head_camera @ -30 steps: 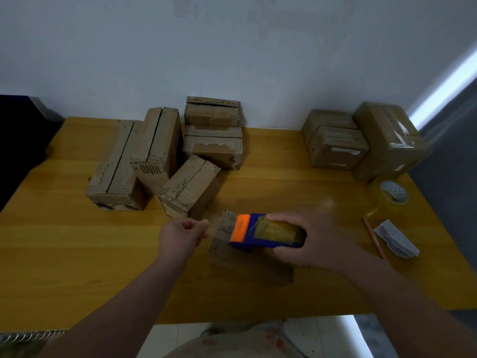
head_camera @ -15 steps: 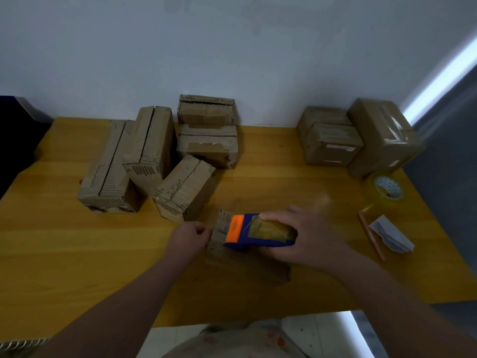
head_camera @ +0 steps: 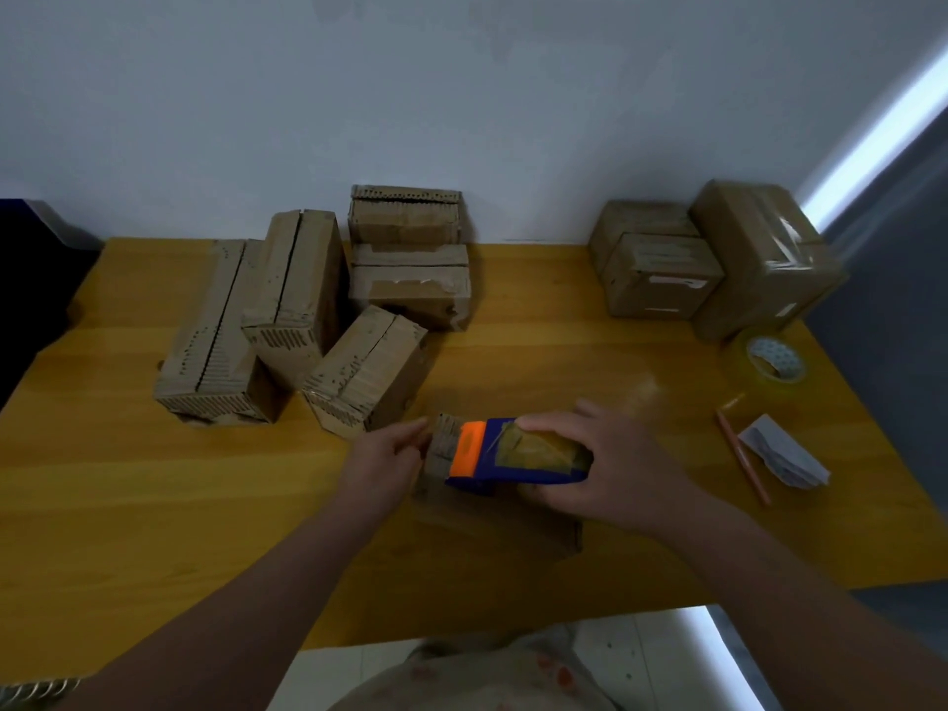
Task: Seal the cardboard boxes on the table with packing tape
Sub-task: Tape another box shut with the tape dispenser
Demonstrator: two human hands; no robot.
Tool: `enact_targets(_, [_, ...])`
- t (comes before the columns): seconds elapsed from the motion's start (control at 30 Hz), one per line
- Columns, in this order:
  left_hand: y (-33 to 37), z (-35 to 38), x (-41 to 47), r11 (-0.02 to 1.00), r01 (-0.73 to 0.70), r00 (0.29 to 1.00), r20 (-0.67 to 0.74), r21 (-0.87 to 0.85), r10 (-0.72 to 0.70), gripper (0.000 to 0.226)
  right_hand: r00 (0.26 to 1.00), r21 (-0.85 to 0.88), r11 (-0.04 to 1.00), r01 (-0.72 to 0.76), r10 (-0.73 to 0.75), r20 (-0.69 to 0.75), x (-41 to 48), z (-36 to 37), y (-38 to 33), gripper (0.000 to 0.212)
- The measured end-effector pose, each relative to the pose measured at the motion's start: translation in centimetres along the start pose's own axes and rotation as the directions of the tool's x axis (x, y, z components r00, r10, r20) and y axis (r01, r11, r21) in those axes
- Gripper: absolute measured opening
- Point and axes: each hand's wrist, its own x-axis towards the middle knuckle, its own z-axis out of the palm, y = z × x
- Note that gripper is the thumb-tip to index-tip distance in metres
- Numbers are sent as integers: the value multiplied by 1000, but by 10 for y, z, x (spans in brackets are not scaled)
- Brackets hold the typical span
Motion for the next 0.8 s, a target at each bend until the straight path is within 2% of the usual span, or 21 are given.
enact_targets(0.03, [2, 2, -6, 985, 70, 994, 89, -160, -56, 52, 1000, 5, 1000, -1, 1, 2, 0, 0, 0, 62])
enact_targets(0.07, [2, 4, -10, 968, 127, 981, 173, -216, -90, 60, 1000, 8, 1000, -4, 4, 5, 0, 1, 1, 62])
enact_targets(0.23, [-1, 1, -7, 991, 122, 916, 379, 55, -134, 92, 1000, 21, 1000, -5, 6, -5, 1, 1, 0, 61])
enact_targets(0.3, [1, -1, -1, 987, 24, 900, 427, 161, -91, 108, 1000, 15, 1000, 4, -4, -12, 0, 1, 0, 61])
enact_targets(0.33, [3, -1, 1, 967, -77, 904, 426, 242, -35, 116, 1000, 18, 1000, 6, -6, -16, 0, 1, 0, 61])
enact_targets(0.4, [7, -1, 7, 863, -305, 901, 416, 403, 125, 127, 1000, 33, 999, 13, -12, -29, -3, 2, 2, 62])
enact_targets(0.47, [12, 0, 14, 753, -433, 868, 454, 495, 200, 126, 999, 60, 998, 13, -11, -34, -6, 1, 5, 64])
enact_targets(0.57, [10, -2, 25, 691, -501, 837, 495, 521, 234, 115, 999, 142, 989, 32, -26, -48, -12, 0, 10, 66])
enact_targets(0.67, [6, -5, 28, 642, -527, 834, 486, 557, 263, 106, 998, 189, 980, 66, -63, -22, -14, -1, 18, 70])
enact_targets(0.8, [16, -3, 24, 509, -535, 842, 477, 675, 252, 106, 997, 173, 982, 73, -75, 3, -26, -10, 39, 70])
